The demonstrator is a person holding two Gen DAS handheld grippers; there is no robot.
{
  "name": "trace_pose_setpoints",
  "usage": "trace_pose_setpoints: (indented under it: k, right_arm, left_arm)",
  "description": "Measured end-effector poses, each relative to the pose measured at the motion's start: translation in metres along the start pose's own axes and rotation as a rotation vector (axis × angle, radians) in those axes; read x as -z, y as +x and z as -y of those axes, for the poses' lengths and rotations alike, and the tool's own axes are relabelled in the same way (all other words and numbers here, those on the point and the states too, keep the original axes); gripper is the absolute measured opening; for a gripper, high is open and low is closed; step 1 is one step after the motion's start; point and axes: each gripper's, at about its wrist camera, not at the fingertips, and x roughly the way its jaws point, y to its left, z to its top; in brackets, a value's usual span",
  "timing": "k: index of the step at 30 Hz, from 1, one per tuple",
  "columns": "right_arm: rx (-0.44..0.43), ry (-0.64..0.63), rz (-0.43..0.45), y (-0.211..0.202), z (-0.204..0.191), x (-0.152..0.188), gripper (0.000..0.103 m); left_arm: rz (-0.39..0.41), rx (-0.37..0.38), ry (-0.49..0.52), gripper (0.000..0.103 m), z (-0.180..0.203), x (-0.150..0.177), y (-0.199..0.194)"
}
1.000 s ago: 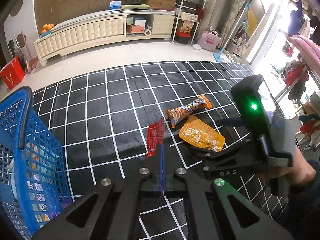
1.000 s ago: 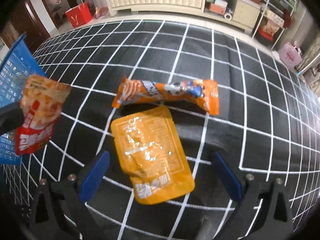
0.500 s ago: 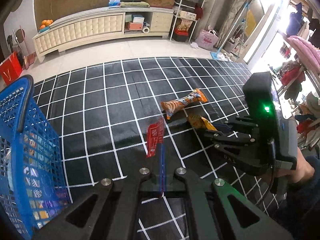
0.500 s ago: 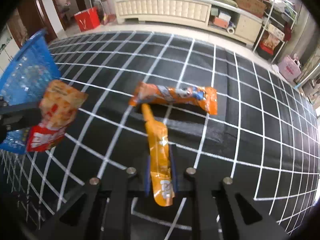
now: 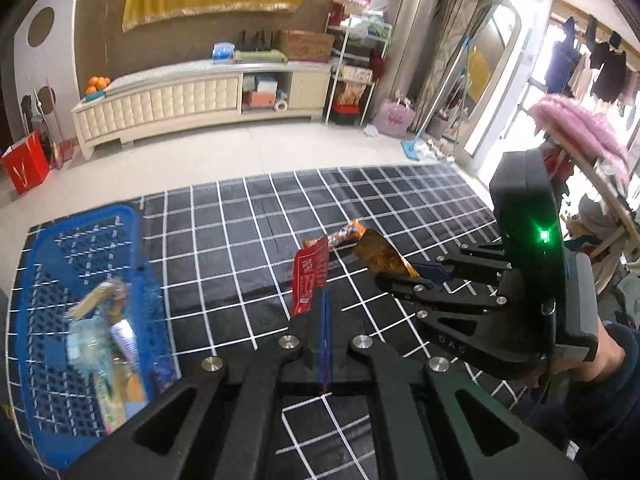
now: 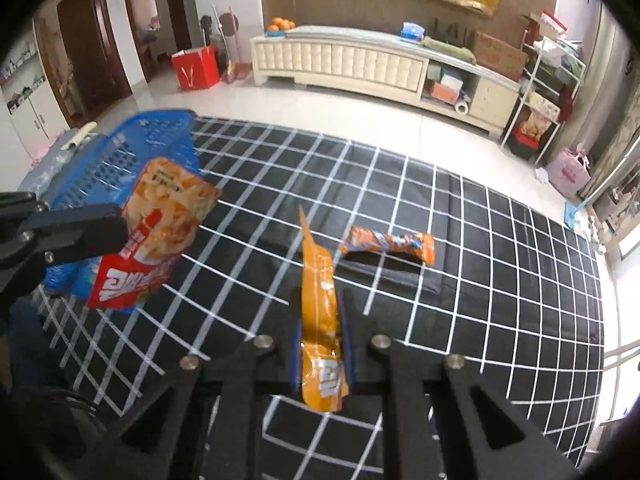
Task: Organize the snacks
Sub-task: 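Carry the red packet and orange pouch over the basket with both tools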
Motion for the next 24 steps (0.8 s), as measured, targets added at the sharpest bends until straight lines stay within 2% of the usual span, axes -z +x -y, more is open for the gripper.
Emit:
trace_pose_setpoints:
  k: [6, 11, 13, 19, 24]
  right_arm:
    - [-0.012, -0.023, 0.049, -0.036, -0.035, -0.008, 0.019]
    - [-0.026, -0.062, 0.072, -0.048, -0.067, -0.016, 0.019]
    - [-0.061, -0.063, 0.071, -0.05, -0.08, -0.021, 0.019]
    - [-0.096, -0.119, 0.075, -0.042, -0.125, -0.042, 0.019]
    - [-0.124, -0.149, 0.066, -0.03, -0.148, -0.053, 0.019]
  left_arm:
    - [0.068, -0.015, 0.002, 0.0, -0.009, 0.01, -0.058]
    - [0.08, -0.022, -0.017, 0.0, -0.033, 0.017, -0.092]
    - [0.086, -0.041, -0.017, 0.0, -0.044, 0.021, -0.104]
    - [0.079, -0.089, -0.038, 0.0, -0.079, 0.028, -0.123]
    - [0.061, -0.12, -0.058, 0.0, -0.112, 0.03, -0.129]
